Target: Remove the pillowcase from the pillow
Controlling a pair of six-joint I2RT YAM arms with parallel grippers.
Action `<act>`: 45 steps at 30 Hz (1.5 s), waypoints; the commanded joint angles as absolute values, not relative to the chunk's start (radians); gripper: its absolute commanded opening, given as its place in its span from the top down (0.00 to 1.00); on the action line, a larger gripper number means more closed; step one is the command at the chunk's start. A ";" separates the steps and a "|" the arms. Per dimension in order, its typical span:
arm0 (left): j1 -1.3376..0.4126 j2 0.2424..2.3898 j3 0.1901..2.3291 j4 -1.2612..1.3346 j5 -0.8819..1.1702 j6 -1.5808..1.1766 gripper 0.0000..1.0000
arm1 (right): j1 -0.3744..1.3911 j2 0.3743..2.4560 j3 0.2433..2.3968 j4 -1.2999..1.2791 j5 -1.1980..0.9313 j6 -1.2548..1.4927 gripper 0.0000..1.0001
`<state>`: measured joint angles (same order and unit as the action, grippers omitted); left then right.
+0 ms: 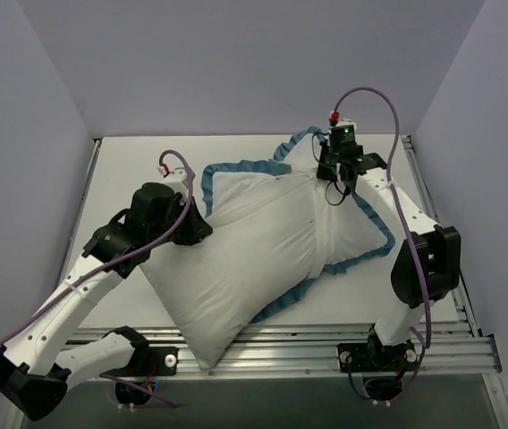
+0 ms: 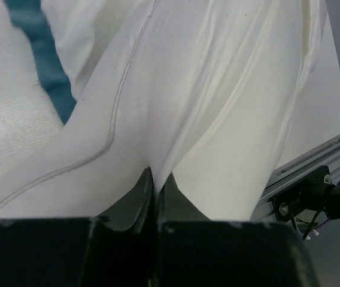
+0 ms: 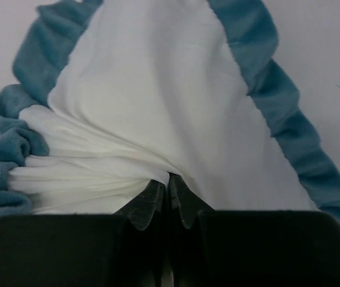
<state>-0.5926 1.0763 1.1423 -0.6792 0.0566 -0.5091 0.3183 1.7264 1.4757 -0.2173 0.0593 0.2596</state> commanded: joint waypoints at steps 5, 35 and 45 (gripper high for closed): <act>-0.572 0.861 1.227 -1.012 -0.069 -0.515 0.98 | 0.088 1.661 1.532 -0.262 0.337 0.402 1.00; -0.915 1.290 1.438 -0.713 -0.294 -0.146 0.05 | 0.364 1.197 1.149 -0.196 -0.017 0.439 0.08; -1.207 1.449 1.319 -0.620 -0.445 -0.156 0.06 | 0.368 0.879 0.934 -0.307 -0.003 0.459 0.02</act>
<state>-1.1828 1.4029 1.3258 -0.6895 -0.3672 -0.1539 0.3618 0.9424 0.9569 -0.2558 -0.0395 0.4492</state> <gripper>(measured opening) 0.941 0.979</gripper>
